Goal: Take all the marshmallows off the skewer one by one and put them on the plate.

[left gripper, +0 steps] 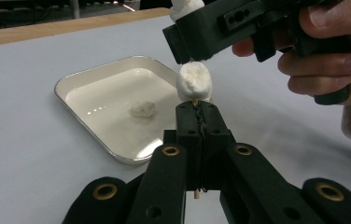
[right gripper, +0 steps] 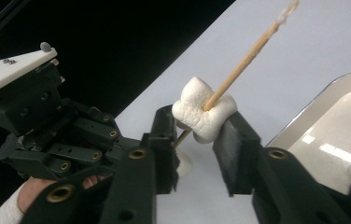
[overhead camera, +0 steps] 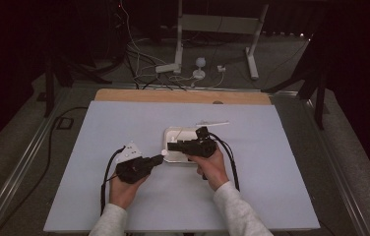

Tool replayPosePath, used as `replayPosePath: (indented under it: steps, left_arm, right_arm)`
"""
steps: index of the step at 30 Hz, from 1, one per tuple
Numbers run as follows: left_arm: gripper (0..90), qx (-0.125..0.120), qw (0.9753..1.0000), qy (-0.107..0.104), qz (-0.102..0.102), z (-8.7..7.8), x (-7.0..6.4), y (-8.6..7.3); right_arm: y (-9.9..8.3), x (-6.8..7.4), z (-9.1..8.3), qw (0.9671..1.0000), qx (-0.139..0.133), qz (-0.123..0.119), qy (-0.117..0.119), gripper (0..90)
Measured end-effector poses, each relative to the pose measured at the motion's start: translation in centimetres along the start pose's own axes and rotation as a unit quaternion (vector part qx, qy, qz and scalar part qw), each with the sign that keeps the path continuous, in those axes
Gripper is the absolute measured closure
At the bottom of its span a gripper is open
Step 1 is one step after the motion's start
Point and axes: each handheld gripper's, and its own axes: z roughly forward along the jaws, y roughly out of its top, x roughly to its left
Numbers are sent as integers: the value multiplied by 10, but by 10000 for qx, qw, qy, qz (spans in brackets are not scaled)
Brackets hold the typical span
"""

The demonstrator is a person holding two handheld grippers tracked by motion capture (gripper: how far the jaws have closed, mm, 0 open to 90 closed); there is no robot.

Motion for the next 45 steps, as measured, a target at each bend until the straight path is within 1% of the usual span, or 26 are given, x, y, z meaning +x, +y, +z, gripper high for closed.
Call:
replayPosePath:
  steps: [2, 3, 5, 8, 11, 18, 19, 20, 21, 22, 23, 24, 25, 26, 28, 29, 30, 32, 33, 36, 38, 39, 41, 42, 44, 45]
  left_arm:
    - [900, -22, 10000, -15, 6, 0, 0, 0]
    - [900, 4, 10000, 11, 77, 0, -1, 1]
    - [900, -3, 10000, 15, 91, 0, -1, 1]
    - [900, 39, 9998, 69, 180, -1, -1, 1]
    - [900, 58, 9996, 91, 250, -2, -1, 1]
    - [900, 130, 9986, 244, 441, -3, -1, 0]
    - [900, 154, 9985, 250, 464, -3, -1, 0]
    - [900, 347, 9968, 410, 597, -2, -2, -3]
    - [900, 347, 9968, 410, 597, -2, -2, -3]
    - [900, 350, 9971, 396, 544, -3, 0, -5]
    - [900, 436, 9968, 499, 440, -4, 3, -7]
    - [900, 436, 9968, 499, 440, -4, 3, -7]
    - [900, 418, 9972, 507, 367, -4, 5, -8]
    - [900, 364, 9979, 486, 236, -6, 8, -9]
    - [900, 283, 9983, 494, 149, -8, 11, -8]
    - [900, 251, 9984, 497, 134, -8, 11, -8]
    - [900, 209, 9986, 487, 86, -9, 12, -7]
    - [900, 178, 9987, 483, 42, -9, 12, -7]
    - [900, 163, 9988, 466, 21, -9, 12, -7]
    - [900, 127, 9990, 426, -55, -9, 12, -7]
    - [900, 109, 9991, 394, -80, -8, 13, -7]
    - [900, 98, 9991, 392, -97, -7, 12, -7]
    - [900, 94, 9992, 381, -107, -7, 12, -7]
    - [900, 84, 9992, 363, -123, -6, 12, -7]
    - [900, 86, 9993, 345, -141, -5, 12, -7]
    - [900, 86, 9993, 345, -141, -5, 12, -7]
  right_arm:
    - [1, 1, -1, 10000, -76, -8, 1, 729]
    - [1, 2, -2, 9999, -100, -32, -30, 735]
    - [2, 4, -4, 9998, -159, -79, -75, 742]
    - [3, 5, -6, 9997, -181, -109, -106, 747]
    - [4, 6, -8, 9997, -196, -91, -102, 749]
    - [8, 5, -11, 9996, -256, -43, -114, 760]
    - [9, 4, -14, 9994, -323, 36, -101, 764]
    - [10, 3, -16, 9989, -433, 63, -162, 769]
    - [13, 1, -22, 9979, -603, 164, -157, 773]
    - [16, -2, -29, 9968, -743, 249, -168, 778]
    - [19, -4, -36, 9960, -823, 185, -281, 782]
    - [23, -5, -44, 9953, -899, 157, -330, 783]
    - [26, -6, -50, 9948, -950, 160, -341, 783]
    - [30, -5, -57, 9945, -929, 40, -491, 782]
    - [32, -3, -62, 9939, -775, -220, -754, 777]
    - [32, -3, -62, 9939, -775, -220, -754, 777]
    - [32, -2, -63, 9933, -735, -301, -841, 774]
    - [30, -4, -60, 9912, -533, -467, -1118, 768]
    - [30, -4, -60, 9912, -533, -467, -1118, 768]
    - [25, -10, -53, 9891, -303, -483, -1355, 762]
    - [21, -15, -46, 9866, -118, -507, -1546, 758]
    - [17, -20, -40, 9840, 47, -510, -1708, 755]
    - [13, -25, -35, 9821, 188, -480, -1813, 751]
    - [11, -27, -31, 9804, 279, -473, -1891, 747]
    - [9, -31, -26, 9782, 422, -428, -1988, 715]
    - [9, -31, -26, 9782, 422, -428, -1988, 715]
